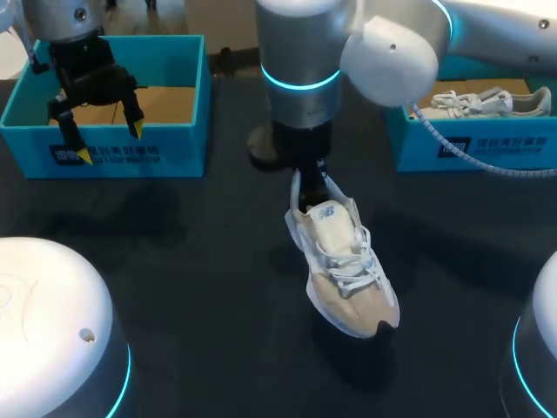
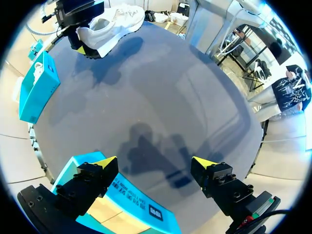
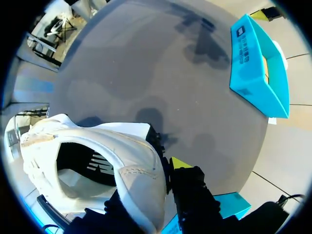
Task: Take the shoe out of the shoebox, open the shoe tongue, remove and reinsert the insole, then place the shoe into the shoebox
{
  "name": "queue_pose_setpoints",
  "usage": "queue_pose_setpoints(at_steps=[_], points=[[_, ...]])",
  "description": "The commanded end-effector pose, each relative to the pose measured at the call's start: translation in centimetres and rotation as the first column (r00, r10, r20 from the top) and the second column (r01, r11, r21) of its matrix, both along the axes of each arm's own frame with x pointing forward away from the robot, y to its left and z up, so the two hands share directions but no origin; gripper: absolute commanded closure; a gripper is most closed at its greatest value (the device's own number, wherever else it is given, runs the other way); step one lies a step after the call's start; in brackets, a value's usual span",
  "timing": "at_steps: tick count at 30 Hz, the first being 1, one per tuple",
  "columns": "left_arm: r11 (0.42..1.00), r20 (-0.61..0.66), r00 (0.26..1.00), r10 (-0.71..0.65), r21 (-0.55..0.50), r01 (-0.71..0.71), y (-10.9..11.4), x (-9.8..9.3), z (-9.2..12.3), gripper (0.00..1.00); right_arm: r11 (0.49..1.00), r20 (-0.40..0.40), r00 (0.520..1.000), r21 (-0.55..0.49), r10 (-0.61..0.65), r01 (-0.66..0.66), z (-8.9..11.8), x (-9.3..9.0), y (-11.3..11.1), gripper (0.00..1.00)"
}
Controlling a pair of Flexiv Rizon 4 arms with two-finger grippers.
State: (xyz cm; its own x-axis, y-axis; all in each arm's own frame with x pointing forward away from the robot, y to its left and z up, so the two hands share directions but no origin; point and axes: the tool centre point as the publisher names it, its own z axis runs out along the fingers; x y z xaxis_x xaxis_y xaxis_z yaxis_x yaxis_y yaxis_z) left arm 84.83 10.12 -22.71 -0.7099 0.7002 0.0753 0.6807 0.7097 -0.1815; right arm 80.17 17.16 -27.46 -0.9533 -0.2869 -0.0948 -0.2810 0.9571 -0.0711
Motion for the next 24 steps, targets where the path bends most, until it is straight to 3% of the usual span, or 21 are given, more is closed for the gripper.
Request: queue_pose_setpoints(at_steps=[1, 4, 15, 24], points=[[1.000, 0.001, 1.000, 0.000, 0.002, 0.000, 0.1, 0.0, 0.1, 0.00, 1.000, -0.001, 1.000, 0.002, 0.001, -0.001, 0.1, 0.0, -0.1, 1.00], [1.000, 0.001, 1.000, 0.000, 0.002, 0.000, 0.1, 0.0, 0.1, 0.00, 1.000, 0.028, 1.000, -0.008, 0.001, -0.001, 0.7, 1.3, -1.6, 1.00], [1.000, 0.001, 1.000, 0.000, 0.002, 0.000, 0.1, 0.0, 0.1, 0.00, 0.998, 0.047, 0.998, -0.049, 0.032, -0.029, 4.6, 8.1, -11.7, 1.00], [1.000, 0.001, 1.000, 0.000, 0.002, 0.000, 0.1, 0.0, 0.1, 0.00, 0.998, 0.069, 0.997, -0.068, 0.023, -0.018, 7.9, 11.4, -17.9, 1.00]])
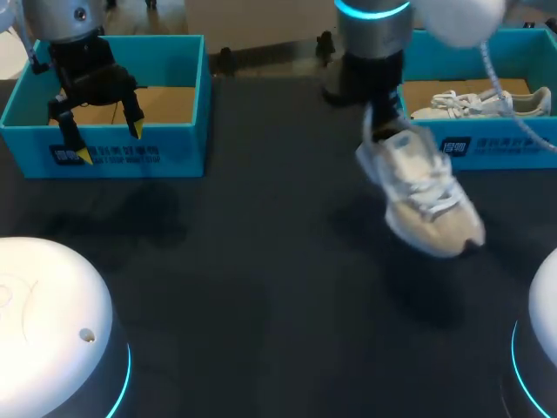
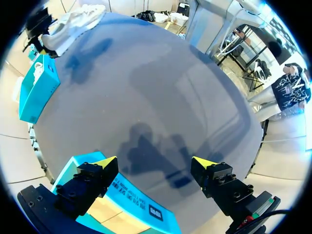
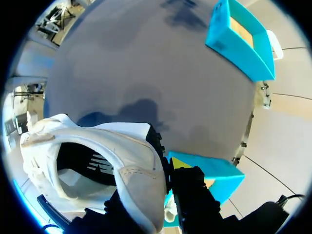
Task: Take the shoe out of the shoebox, open the shoe tongue, remove and reinsert the insole, then place the shoe into the shoebox
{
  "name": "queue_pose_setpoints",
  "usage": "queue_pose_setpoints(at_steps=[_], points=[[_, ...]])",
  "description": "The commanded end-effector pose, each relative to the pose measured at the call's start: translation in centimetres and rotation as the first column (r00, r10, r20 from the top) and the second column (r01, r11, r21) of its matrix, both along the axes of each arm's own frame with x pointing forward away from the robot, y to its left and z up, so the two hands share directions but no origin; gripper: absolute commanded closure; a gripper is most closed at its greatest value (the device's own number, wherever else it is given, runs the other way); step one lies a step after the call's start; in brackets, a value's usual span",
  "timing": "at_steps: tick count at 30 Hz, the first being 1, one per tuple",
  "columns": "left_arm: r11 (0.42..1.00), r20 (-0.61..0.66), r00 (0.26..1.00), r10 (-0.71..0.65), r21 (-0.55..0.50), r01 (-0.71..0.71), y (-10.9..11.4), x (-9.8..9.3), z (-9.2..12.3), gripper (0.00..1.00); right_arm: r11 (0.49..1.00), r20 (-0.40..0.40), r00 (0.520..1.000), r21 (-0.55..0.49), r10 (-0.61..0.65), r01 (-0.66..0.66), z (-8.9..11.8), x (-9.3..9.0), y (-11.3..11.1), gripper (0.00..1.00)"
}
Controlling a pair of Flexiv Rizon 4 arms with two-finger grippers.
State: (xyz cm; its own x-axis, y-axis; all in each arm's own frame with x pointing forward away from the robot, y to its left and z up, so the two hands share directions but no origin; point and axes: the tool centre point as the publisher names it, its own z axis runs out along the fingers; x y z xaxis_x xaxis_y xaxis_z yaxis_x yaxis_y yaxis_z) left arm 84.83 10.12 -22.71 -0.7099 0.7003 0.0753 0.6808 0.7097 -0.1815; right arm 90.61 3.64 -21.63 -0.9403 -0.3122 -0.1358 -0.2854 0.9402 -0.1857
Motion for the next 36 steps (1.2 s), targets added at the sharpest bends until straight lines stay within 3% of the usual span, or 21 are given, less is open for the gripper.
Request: queue_pose_setpoints(at_steps=[1, 7, 17, 23, 29, 34, 36], points=[[1.000, 0.001, 1.000, 0.000, 0.002, 0.000, 0.1, 0.0, 0.1, 0.00, 0.999, -0.003, 1.000, 0.043, 0.023, -0.023, 2.5, 1.3, -4.9, 1.00], [1.000, 0.001, 1.000, 0.000, 0.002, 0.000, 0.1, 0.0, 0.1, 0.00, 1.000, 0.005, 1.000, 0.003, -0.019, 0.019, 4.9, 3.3, -7.3, 1.00], [1.000, 0.001, 1.000, 0.000, 0.002, 0.000, 0.1, 0.0, 0.1, 0.00, 1.000, 0.005, 1.000, 0.003, -0.019, 0.019, 4.9, 3.3, -7.3, 1.00], [0.953, -0.009, 0.954, 0.299, 0.064, -0.298, 0.2, 0.0, 0.2, 0.00, 0.998, 0.016, 0.999, 0.029, -0.048, 0.047, 4.9, 3.7, -8.0, 1.00], [0.727, 0.005, 0.733, 0.681, 0.119, -0.676, 1.4, 1.5, 1.0, 0.00, 0.996, 0.028, 0.996, -0.008, -0.090, 0.091, 6.4, 6.6, -11.9, 1.00], [0.472, 0.001, 0.480, 0.877, 0.178, -0.863, 3.0, 2.9, 1.5, 0.00, 0.995, 0.024, 0.995, -0.008, -0.101, 0.101, 7.3, 9.6, -15.0, 1.00], [0.340, 0.039, 0.353, 0.935, 0.189, -0.921, 3.6, 3.2, 1.6, 0.00, 0.995, 0.019, 0.995, -0.002, -0.098, 0.098, 7.7, 10.7, -16.0, 1.00]])
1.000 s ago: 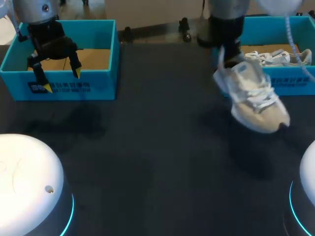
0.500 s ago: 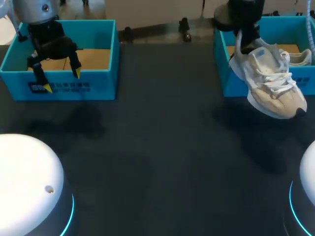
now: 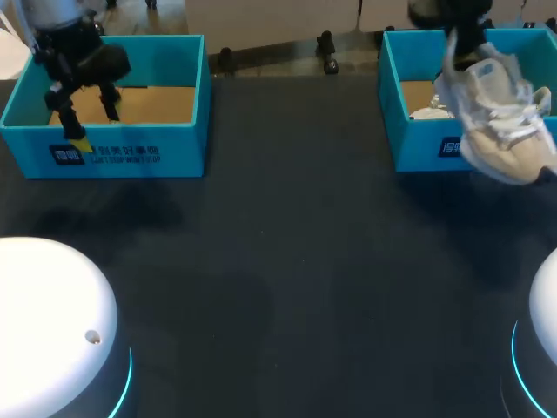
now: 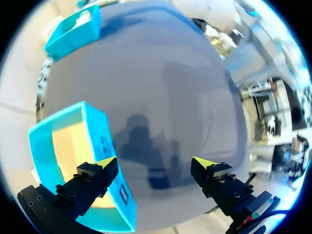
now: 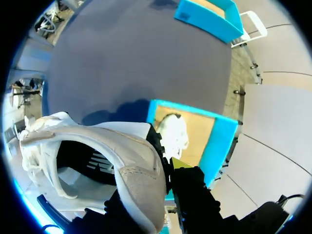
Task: Take the shoe out of the shoebox, open the shoe tongue, remove and reinsert the insole, then place the shoe into the shoebox
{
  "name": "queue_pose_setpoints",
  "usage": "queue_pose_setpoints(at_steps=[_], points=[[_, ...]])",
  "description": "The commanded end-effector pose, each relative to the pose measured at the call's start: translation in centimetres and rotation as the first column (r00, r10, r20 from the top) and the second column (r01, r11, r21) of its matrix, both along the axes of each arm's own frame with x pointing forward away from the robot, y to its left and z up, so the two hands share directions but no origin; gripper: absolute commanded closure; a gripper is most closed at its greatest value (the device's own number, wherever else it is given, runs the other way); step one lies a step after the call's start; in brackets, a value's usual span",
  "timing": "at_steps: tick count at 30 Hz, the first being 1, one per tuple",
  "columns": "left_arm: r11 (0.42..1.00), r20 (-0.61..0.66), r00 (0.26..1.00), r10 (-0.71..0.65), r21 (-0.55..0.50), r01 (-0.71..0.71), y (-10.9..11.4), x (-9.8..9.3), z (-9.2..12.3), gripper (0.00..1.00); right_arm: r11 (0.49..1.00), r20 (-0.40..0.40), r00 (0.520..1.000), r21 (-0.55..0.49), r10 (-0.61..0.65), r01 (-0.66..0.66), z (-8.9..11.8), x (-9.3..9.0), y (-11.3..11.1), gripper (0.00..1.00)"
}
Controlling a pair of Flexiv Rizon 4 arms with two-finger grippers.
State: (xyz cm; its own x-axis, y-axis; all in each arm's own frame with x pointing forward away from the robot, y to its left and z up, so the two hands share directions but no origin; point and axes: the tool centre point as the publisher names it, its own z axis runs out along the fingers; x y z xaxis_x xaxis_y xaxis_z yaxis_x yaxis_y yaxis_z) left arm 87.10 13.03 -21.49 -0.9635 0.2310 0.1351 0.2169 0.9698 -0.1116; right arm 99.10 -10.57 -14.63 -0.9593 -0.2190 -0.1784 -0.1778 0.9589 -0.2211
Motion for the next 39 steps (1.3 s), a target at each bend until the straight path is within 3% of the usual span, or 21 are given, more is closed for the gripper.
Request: queue_pose_setpoints(at_steps=[1, 5, 9, 13, 25, 29, 32, 39], points=[[0.758, -0.033, 0.760, 0.649, 0.108, -0.643, 1.0, 1.0, 0.5, 0.00, 1.000, -0.037, 0.999, 0.026, 0.009, -0.008, 0.8, 2.8, -2.2, 1.00], [0.580, -0.002, 0.586, 0.811, 0.135, -0.803, 2.3, 1.6, 0.7, 0.00, 1.000, -0.046, 0.999, 0.028, -0.002, 0.003, 1.3, 4.9, -3.7, 1.00], [0.452, 0.039, 0.457, 0.888, 0.099, -0.887, 3.8, 1.8, 1.2, 0.00, 0.999, -0.067, 0.997, 0.024, -0.047, 0.048, 1.7, 6.6, -5.1, 1.00], [0.452, 0.039, 0.457, 0.888, 0.099, -0.887, 3.8, 1.8, 1.2, 0.00, 0.990, -0.107, 0.987, 0.062, -0.121, 0.128, 1.9, 8.4, -6.1, 1.00], [0.452, 0.039, 0.457, 0.888, 0.099, -0.887, 3.8, 1.8, 1.2, 0.00, 0.990, -0.107, 0.987, 0.062, -0.121, 0.128, 1.9, 8.4, -6.1, 1.00], [0.226, 0.079, 0.239, 0.968, 0.146, -0.963, 3.3, 2.0, 0.5, 0.00, 0.990, -0.107, 0.987, 0.062, -0.121, 0.128, 1.9, 8.4, -6.1, 1.00], [0.100, 0.076, 0.113, 0.991, 0.161, -0.982, 3.8, 2.8, 0.3, 0.00, 0.986, -0.098, 0.985, 0.069, -0.144, 0.151, 1.8, 9.1, -6.8, 1.00], [-0.099, 0.087, -0.089, 0.992, 0.113, -0.989, 5.4, 4.1, 0.0, 0.00, 0.976, -0.119, 0.976, 0.096, -0.185, 0.197, 0.3, 11.7, -9.8, 1.00]])
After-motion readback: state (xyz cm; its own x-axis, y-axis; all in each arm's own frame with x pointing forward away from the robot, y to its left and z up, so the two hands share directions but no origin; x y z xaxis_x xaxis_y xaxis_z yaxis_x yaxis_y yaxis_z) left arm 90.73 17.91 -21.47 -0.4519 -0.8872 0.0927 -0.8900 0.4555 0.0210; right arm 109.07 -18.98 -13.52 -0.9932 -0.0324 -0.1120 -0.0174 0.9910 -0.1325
